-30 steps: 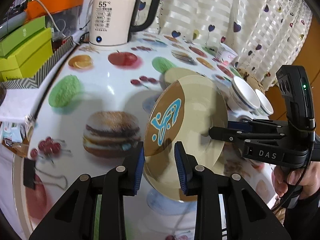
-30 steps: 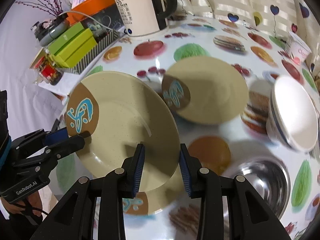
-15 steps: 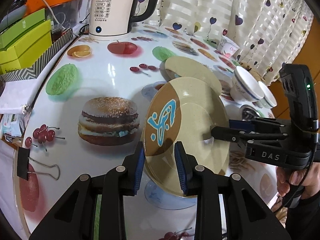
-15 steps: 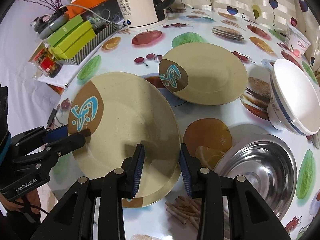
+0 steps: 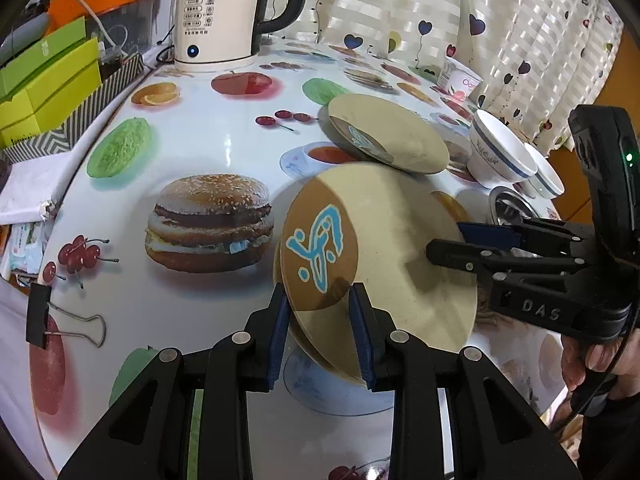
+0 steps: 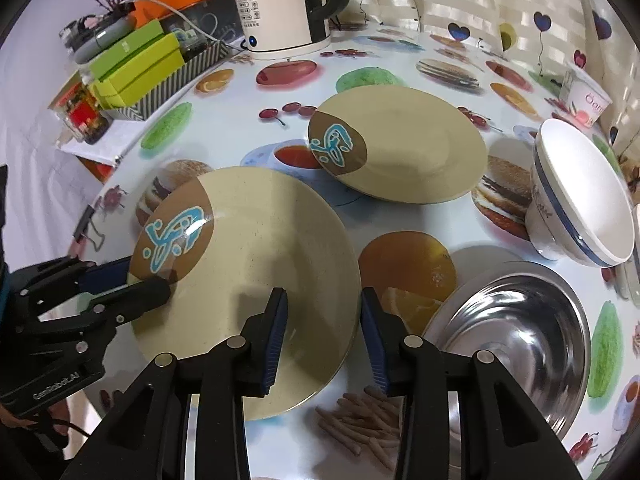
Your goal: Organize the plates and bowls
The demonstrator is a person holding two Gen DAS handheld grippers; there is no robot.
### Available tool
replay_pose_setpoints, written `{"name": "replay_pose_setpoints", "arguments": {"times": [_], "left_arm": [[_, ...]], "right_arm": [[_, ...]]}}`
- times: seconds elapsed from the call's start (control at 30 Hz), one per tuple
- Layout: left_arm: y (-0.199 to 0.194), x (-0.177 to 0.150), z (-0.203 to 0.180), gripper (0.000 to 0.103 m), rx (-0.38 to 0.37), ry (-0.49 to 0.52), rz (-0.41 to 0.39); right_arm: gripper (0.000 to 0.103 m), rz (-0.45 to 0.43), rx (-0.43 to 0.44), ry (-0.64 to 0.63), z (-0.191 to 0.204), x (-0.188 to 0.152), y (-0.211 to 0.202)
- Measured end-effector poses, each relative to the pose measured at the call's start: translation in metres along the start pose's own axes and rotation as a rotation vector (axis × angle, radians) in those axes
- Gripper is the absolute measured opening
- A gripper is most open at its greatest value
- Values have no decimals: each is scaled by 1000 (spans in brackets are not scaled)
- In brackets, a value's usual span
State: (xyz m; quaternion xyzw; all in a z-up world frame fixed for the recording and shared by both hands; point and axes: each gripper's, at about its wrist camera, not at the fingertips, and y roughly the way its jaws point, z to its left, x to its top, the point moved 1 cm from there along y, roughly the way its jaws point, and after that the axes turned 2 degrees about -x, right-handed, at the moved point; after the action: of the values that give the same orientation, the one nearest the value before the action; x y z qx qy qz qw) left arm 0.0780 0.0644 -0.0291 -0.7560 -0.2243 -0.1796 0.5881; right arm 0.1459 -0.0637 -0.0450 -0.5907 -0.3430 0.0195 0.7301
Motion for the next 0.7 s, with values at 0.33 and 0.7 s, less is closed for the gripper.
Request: {"name": "replay_pose_setpoints", "arguments": {"times": [0.33, 0.7], "left_arm": [[-1, -5, 1, 32, 8, 7, -43], [0, -9, 12, 42, -16, -41, -61]], "right_arm": [[38, -62, -14, -24, 3, -9, -2], [38, -87, -9, 26, -3, -15, -7]]}}
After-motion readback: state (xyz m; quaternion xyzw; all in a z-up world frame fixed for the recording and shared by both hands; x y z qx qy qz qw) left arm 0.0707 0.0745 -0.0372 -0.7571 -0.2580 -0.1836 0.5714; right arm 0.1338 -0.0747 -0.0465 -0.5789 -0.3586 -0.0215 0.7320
